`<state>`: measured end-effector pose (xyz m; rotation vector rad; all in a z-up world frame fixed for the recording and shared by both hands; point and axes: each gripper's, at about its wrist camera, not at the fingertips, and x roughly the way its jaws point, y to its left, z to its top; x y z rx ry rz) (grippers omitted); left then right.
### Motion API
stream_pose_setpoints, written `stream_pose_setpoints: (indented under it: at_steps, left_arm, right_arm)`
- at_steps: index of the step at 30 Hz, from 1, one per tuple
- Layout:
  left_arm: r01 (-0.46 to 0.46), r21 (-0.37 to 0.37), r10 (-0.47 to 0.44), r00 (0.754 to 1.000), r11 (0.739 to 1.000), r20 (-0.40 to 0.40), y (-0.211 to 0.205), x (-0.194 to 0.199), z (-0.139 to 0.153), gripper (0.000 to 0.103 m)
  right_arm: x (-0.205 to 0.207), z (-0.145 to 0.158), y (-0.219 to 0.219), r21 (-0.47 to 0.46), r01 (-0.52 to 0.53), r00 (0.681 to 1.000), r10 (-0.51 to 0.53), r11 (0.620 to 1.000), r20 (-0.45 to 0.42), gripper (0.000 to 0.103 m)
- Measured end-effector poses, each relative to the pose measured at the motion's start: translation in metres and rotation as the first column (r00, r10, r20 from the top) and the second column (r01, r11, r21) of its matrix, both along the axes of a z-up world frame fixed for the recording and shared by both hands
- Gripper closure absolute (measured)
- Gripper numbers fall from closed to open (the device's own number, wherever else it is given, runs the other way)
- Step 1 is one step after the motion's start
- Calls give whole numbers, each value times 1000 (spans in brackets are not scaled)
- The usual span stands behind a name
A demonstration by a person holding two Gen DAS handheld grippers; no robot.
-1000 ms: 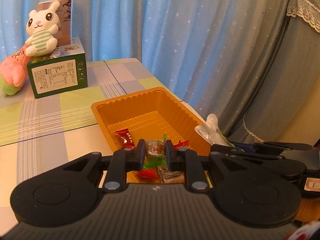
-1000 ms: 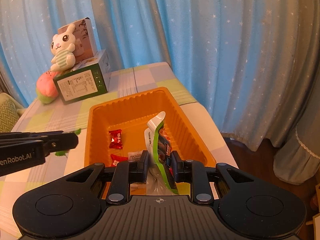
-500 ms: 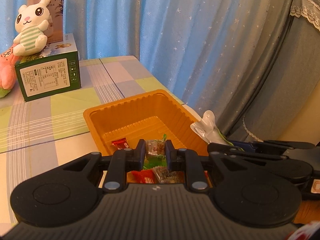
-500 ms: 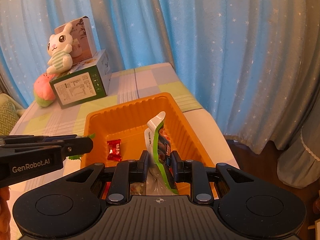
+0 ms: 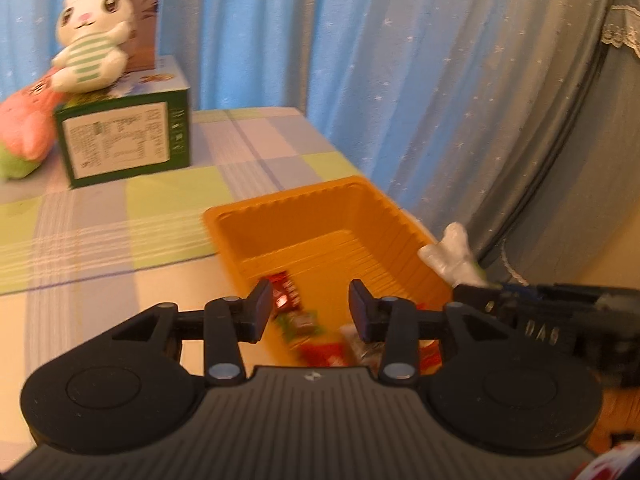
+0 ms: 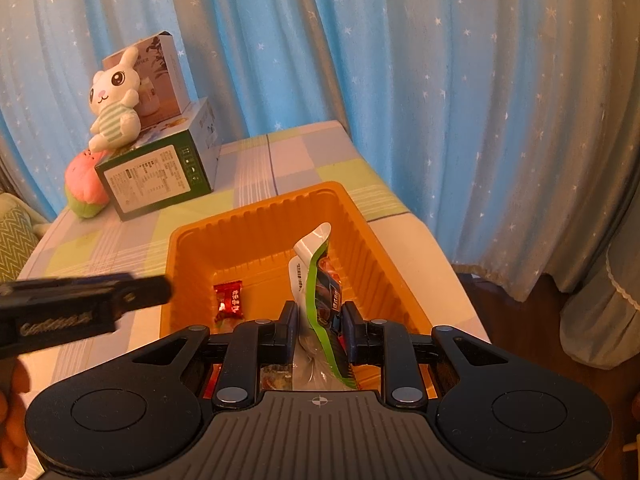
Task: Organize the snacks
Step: 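Open both tools to drop the wrapper and green candy into the tray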
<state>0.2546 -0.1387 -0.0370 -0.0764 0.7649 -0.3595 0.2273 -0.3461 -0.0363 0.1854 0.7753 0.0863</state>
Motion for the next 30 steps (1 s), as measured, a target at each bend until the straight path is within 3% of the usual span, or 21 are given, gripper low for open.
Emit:
stream_pose_setpoints:
  at_steps: [4,7,11,12,15,18,23,30]
  left_arm:
    - [-38,4,38,999,999,-10,18,-15,-5,65]
    - [-55,50,54,998,997,7,26,-28,-6,65]
    - [-81,50,81,997,995,3,39,-42,-7,62]
    - [-88,50,88,996,995,2,42,-46,-7,59]
    - [-106,77,104,994,991,26,50,-59,-4,54]
    - [-118,98,114,992,988,46,58,-74,1,49]
    - [-143,66,141,989,988,36,73,-90,8,47]
    - [-168,48,166,985,985,42,89,-118,21,45]
  right_arm:
    - [4,0,4,21,-6,1000,6,1000,-1,79]
    - [8,1,9,37,-12,1000,12,999,7,79]
    - [17,0,10,123,-38,999,36,992,21,79]
    - [18,-1,9,145,-34,999,32,989,17,74]
    - [11,1,3,175,7,1000,-12,985,26,40]
    - [-1,2,1,173,12,1000,-14,985,10,38]
    - [-31,2,0,179,49,999,-44,983,-30,38]
    - [-71,19,20,154,28,999,-25,988,-22,38]
